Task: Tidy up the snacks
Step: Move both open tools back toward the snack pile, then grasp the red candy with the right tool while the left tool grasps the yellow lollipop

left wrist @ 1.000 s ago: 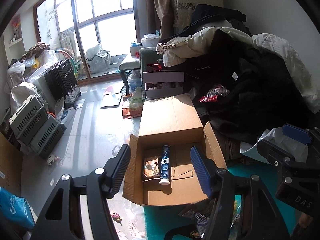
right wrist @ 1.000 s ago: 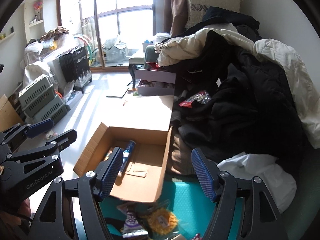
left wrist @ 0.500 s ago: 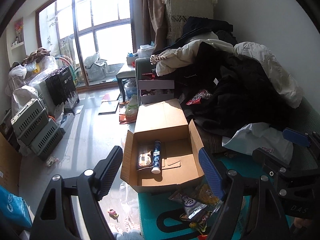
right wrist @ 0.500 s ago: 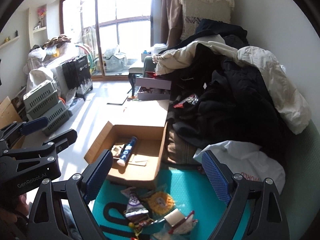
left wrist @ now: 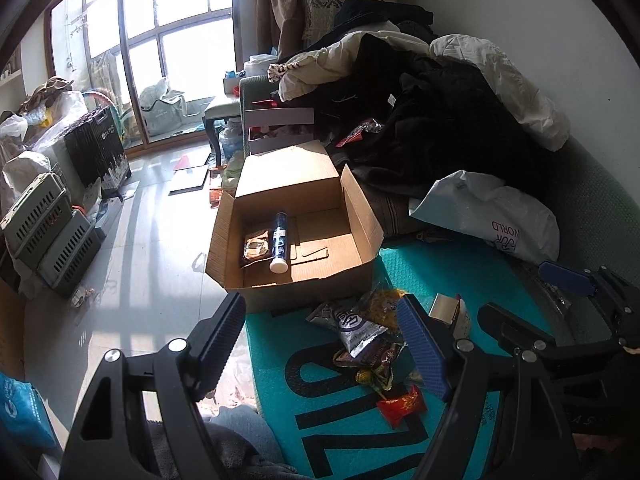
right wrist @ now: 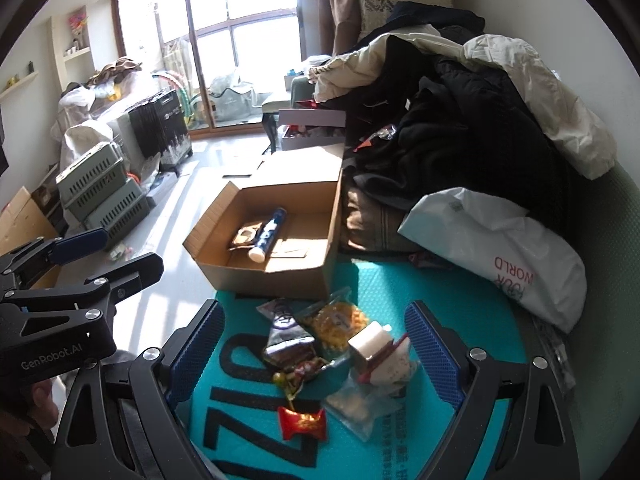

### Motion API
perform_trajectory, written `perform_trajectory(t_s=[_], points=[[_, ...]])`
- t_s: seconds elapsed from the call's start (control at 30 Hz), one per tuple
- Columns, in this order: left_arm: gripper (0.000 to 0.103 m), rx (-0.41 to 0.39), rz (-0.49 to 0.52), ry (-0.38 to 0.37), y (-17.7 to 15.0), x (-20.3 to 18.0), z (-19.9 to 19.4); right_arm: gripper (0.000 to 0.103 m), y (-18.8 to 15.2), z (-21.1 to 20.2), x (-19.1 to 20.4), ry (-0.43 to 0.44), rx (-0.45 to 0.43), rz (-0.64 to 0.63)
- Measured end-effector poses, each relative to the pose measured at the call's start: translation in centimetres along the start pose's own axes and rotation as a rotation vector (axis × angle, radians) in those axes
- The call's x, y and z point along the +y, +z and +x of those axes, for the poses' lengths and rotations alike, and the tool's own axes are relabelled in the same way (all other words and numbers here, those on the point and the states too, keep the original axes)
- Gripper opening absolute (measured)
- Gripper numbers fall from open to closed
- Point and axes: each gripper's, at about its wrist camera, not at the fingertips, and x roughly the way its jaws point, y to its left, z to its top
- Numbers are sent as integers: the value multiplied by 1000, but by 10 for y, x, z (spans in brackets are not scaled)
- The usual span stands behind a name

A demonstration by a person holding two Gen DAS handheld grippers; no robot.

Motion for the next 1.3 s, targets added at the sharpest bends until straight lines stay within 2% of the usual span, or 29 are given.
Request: perform_trajectory(t_s=[0.33,0.57,0.8,1.07,1.3], points=[[78,131,20,-86,-57,-13,27,91,-67,20,-16,29,110,84],[78,217,63,-87,-84,-26,48,89,-108,37,-24,-6,181,103],[78,316,60,-57,-118,-21,64,83,-142,65,-28,22,261,136],[78,386,-42,-48,-133,-1,75,83,-154,102,-16,80,318,122],[78,411,-97,-45,-130,12,86,83,-160,148,-12,94,422,144]])
